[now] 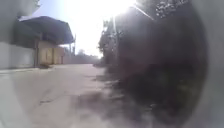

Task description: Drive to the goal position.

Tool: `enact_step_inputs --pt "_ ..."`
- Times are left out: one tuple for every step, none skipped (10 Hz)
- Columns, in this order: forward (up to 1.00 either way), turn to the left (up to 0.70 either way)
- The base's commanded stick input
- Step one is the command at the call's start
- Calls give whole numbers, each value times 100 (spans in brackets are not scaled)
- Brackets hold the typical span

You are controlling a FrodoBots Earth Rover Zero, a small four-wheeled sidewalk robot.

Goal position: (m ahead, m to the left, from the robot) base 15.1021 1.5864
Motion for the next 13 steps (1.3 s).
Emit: enact_step_inputs --pt "100 10" --pt "100 19" --pt "100 35" --pt "100 16" --pt "100 3" --pt "100 0" --pt "100 0" --pt "100 0" --pt "100 0" --pt "100 0" --pt "100 0" --pt "100 0" --pt "100 0"
